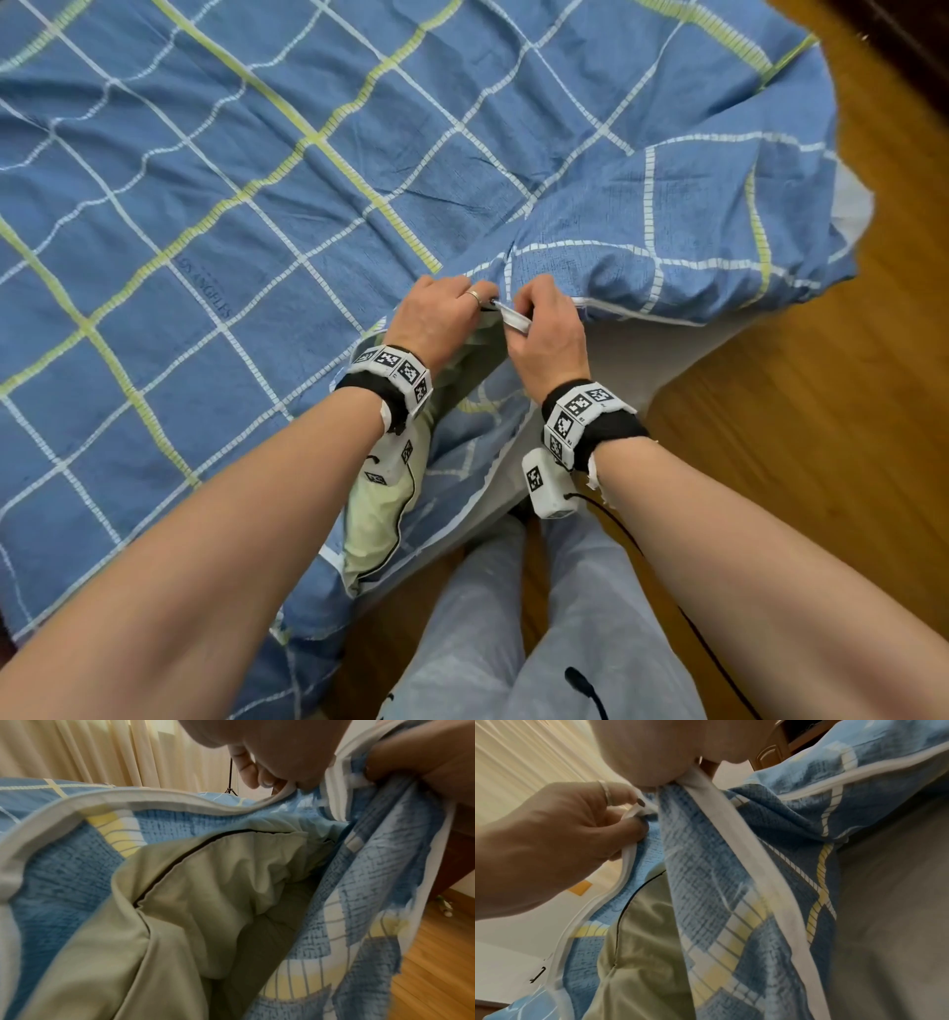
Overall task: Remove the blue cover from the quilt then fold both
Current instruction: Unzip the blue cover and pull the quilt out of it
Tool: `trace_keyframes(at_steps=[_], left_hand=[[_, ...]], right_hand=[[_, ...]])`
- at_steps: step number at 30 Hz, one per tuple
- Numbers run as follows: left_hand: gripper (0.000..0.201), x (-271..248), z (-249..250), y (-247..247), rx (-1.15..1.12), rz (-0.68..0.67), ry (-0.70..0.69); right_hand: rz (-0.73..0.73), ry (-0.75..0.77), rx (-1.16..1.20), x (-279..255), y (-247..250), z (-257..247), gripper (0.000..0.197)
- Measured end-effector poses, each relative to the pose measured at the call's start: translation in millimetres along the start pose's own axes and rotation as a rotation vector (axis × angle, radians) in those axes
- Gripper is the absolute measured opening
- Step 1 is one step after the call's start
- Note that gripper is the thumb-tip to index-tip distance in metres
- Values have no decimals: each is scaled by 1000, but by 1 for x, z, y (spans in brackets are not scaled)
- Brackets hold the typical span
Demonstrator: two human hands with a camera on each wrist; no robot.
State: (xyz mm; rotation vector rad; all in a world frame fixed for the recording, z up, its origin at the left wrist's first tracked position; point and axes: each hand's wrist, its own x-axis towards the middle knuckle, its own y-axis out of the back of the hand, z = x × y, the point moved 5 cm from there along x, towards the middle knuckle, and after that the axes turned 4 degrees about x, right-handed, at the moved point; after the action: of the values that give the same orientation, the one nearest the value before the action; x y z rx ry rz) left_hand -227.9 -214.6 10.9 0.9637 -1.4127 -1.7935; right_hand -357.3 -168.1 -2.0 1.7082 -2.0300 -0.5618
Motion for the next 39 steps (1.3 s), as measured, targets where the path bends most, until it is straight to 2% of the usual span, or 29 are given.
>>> trace_keyframes(at_steps=[3, 7, 10, 13, 15, 17, 20, 23, 28, 32, 35, 37, 39], left_hand=[[17, -2, 3, -1, 35, 94, -62], [16, -8, 7, 4, 13, 204, -127], [15, -10, 3, 2, 21, 207, -156], [15, -3, -1, -5, -36, 126, -139], [18, 3, -1, -6, -228, 34, -54], [18, 7, -2, -5, -453, -52, 87], [16, 8, -4, -4, -457, -129, 140], [17, 8, -12, -4, -408, -96, 189], [18, -1, -37, 1, -459, 47, 483], [19, 0, -32, 4, -454, 103, 593], [17, 7, -15, 9, -395, 117, 524], [24, 13, -1, 9, -258, 114, 338], [46, 17, 17, 3, -75, 86, 104]], right_hand=[[-46, 54, -6, -4, 5, 1, 23], [-19, 154, -71, -8, 7, 8, 14], [-25, 147, -64, -9, 10, 15, 14], [-55, 64, -21, -6, 13, 21, 15], [-95, -87, 35, 0, 14, 30, 17], [-144, -258, 93, 5, 16, 38, 18], [-148, -334, 159, 11, 24, 41, 17], [-89, -341, 138, 10, 36, 39, 16], [151, -447, 134, -4, 69, 54, 18], [175, -450, 87, -19, 84, 59, 19], [143, -445, 102, -26, 86, 54, 17], [107, -383, 132, -27, 86, 46, 14], [77, -315, 201, -27, 83, 38, 10]])
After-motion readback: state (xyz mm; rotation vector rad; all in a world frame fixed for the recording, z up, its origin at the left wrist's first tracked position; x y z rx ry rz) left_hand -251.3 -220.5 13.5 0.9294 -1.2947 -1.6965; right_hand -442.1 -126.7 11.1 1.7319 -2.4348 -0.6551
